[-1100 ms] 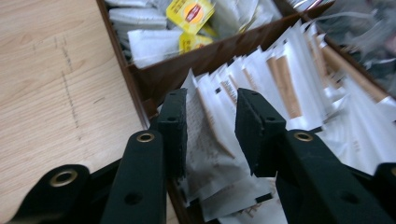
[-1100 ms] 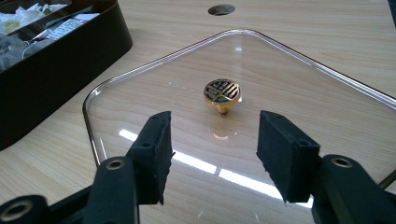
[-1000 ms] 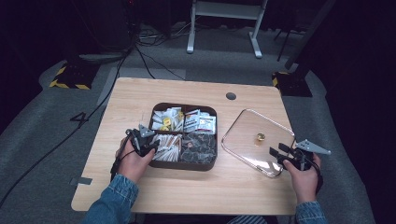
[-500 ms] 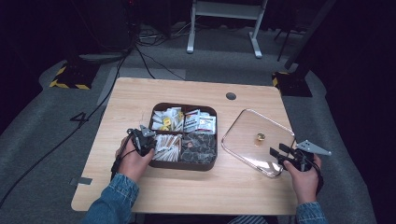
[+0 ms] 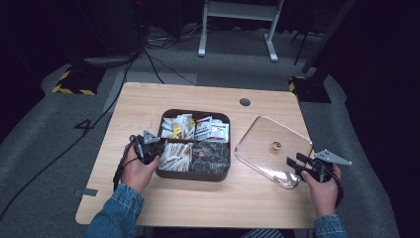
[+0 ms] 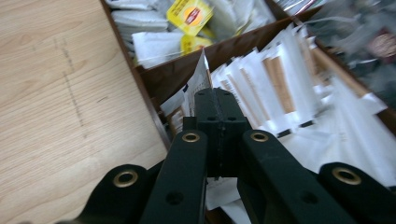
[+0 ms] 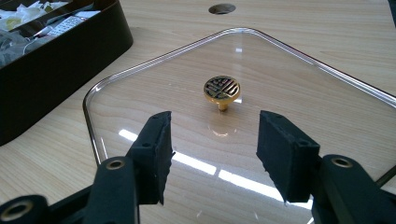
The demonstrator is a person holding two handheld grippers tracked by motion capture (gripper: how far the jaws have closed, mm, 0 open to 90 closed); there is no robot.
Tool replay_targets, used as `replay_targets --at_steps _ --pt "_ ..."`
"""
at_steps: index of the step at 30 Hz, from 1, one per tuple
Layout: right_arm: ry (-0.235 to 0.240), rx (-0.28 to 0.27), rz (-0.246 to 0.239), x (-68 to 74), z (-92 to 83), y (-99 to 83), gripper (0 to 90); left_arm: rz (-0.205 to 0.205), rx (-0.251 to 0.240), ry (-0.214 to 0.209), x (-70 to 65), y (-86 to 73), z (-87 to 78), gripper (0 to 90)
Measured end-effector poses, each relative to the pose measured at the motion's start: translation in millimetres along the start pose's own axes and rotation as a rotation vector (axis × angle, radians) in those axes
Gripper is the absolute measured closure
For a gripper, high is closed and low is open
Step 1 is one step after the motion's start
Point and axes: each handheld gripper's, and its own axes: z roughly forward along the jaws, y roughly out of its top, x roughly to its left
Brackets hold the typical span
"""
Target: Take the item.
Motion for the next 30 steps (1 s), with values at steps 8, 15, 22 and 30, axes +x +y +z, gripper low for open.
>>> replay_targets --at_steps 8,15,22,30 --pt "0.008 0.0 -0.001 1.1 3.8 1.7 46.0 -0.013 -0.129 -0.066 3.4 0.9 -17.3 90.0" --pt "0.013 0.004 -0.006 2.0 6.5 2.6 46.0 -0.008 -0.234 -0.105 6.4 2.7 -32.3 90.0" --pt "0.014 0.008 -0.005 1.4 8.4 2.3 46.0 -0.013 -0.288 -0.119 8.0 3.0 -40.6 90.0" --pt "0.01 0.009 -0.003 -0.1 8.6 1.7 46.0 -0.042 -0.304 -0.12 14.7 2.0 -46.0 90.0"
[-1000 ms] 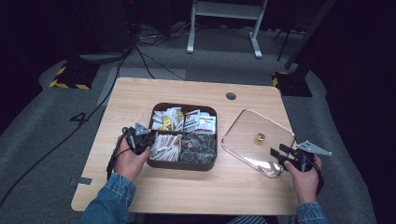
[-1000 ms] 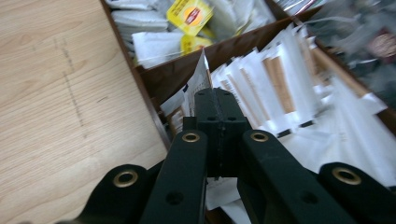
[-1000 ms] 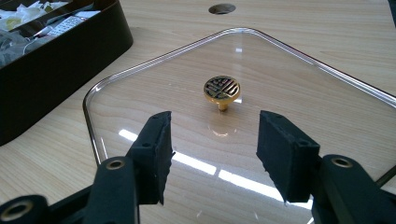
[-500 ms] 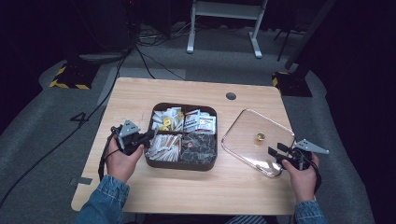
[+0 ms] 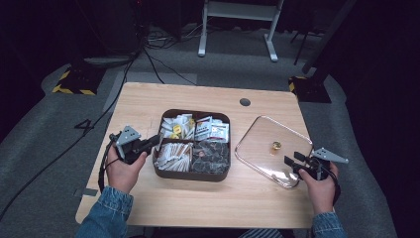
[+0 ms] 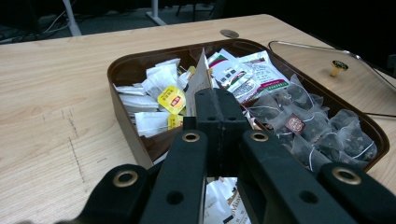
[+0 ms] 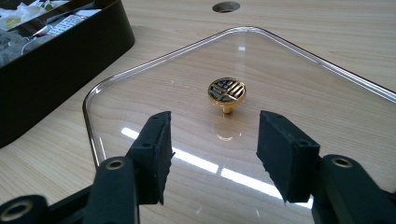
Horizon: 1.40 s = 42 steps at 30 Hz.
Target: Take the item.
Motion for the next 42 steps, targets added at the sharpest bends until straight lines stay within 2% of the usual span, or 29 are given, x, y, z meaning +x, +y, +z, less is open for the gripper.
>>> replay_targets --at_steps 5,10,20,24,29,33,37,42 --pt "-0.006 0.003 0.003 -1.9 1.0 -0.5 45.9 0.005 -0.013 0.015 1.1 0.7 -5.4 90.0" --pt "0.003 0.002 0.002 -0.7 6.3 3.0 45.8 0.019 -0.01 0.071 3.5 -1.5 -16.1 90.0" --pt "0.017 -0.026 -0.004 -1.5 15.8 18.5 45.5 -0.017 -0.01 0.144 14.8 -14.5 -42.5 90.0" --pt "0.016 -0.028 -0.002 -3.3 20.9 23.9 44.7 -0.012 0.029 0.189 19.0 -22.4 -49.9 90.0" --pt "0.032 -0.043 0.0 -2.3 26.8 31.7 44.4 -0.034 0.05 0.226 25.4 -31.9 -58.7 90.0" --pt "0.025 -0.04 -0.007 -2.4 30.9 35.0 44.4 -0.05 0.065 0.246 30.3 -37.5 -65.6 90.0" --pt "0.02 -0.032 -0.009 -3.6 34.7 36.0 44.4 -0.076 0.128 0.253 35.3 -45.5 -64.2 90.0" --pt "0.021 -0.025 -0.008 -4.0 39.9 36.3 44.3 -0.07 0.2 0.281 39.2 -53.9 -60.9 90.0"
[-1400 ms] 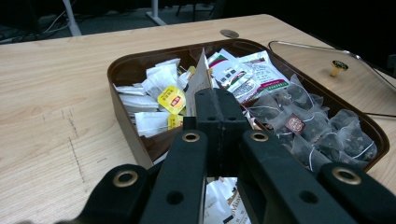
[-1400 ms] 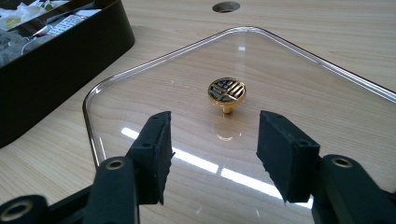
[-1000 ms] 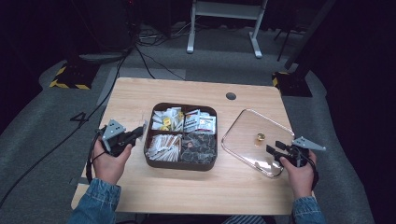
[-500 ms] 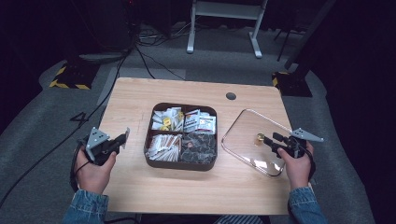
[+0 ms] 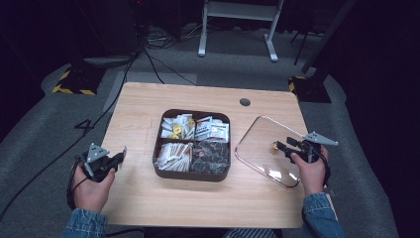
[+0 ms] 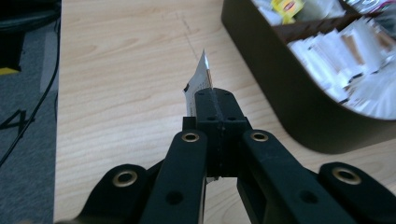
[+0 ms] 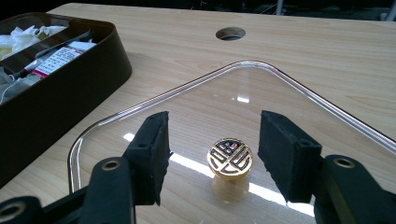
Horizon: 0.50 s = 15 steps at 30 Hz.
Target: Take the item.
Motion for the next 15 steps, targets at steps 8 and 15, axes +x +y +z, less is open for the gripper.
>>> replay_targets --at_steps 8,15 --pt "0.016 0.0 -0.013 5.8 4.6 4.6 44.3 -0.004 0.083 0.021 3.4 -10.6 10.3 90.0" --pt "0.019 0.006 -0.02 8.3 7.5 5.4 44.2 -0.007 0.14 0.028 5.1 -16.2 17.9 90.0"
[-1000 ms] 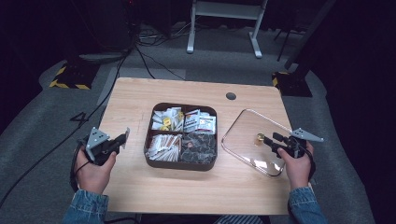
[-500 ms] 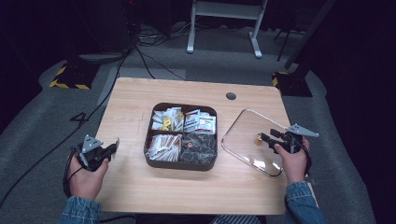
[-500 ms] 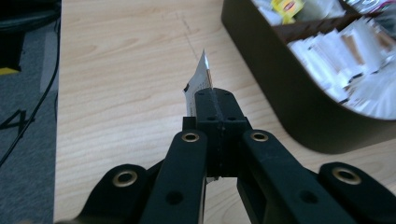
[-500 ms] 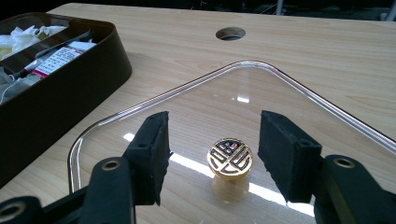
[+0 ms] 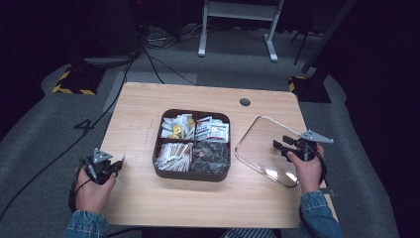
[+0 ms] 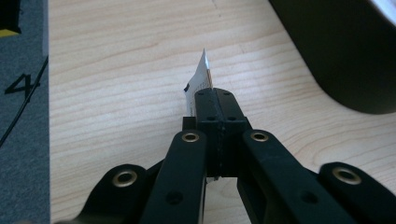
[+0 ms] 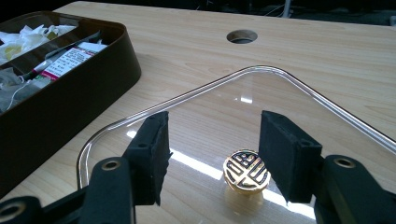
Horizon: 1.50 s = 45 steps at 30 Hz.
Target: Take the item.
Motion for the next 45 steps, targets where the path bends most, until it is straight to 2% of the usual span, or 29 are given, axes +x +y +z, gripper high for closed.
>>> replay_targets --at_steps 6,10,14,16,19,26,29,32,37,41,45 --pt "0.003 0.004 0.002 0.9 1.3 -0.9 44.3 0.014 0.013 -0.006 -3.2 1.5 3.4 89.8" --pt "0.003 0.009 0.001 1.2 2.2 -1.7 44.2 -0.005 0.013 -0.037 -4.5 0.8 7.2 88.3" --pt "0.003 0.008 0.0 1.1 2.5 -1.6 44.3 -0.034 0.017 -0.08 -3.1 -0.9 11.4 79.0" --pt "0.003 0.01 -0.001 1.0 2.5 -1.7 44.2 -0.063 -0.009 -0.101 -2.8 -0.7 11.0 70.9" --pt "0.003 0.011 -0.001 1.0 2.8 -1.9 44.2 -0.081 -0.036 -0.129 -4.2 1.0 8.5 63.0" --pt "0.004 0.01 -0.007 1.5 3.5 -1.7 44.2 -0.068 -0.08 -0.123 -9.8 2.9 3.5 54.9" --pt "0.003 0.009 -0.009 1.1 3.7 -1.5 44.1 -0.067 -0.102 -0.158 -15.9 2.0 -1.2 51.7" --pt "-0.002 0.016 -0.009 1.0 5.8 -1.7 43.3 -0.04 -0.105 -0.171 -26.0 -0.4 -3.2 49.1" --pt "-0.013 0.046 -0.025 1.3 13.3 -3.5 42.9 0.009 -0.061 -0.189 -43.3 -6.3 3.1 48.2" --pt "-0.046 0.074 -0.027 -1.7 18.3 -5.7 42.6 0.05 -0.029 -0.178 -50.0 -11.3 9.5 47.4" --pt "-0.069 0.108 -0.004 -5.8 24.8 -10.2 42.5 0.074 -0.007 -0.174 -54.3 -17.0 13.1 47.0"
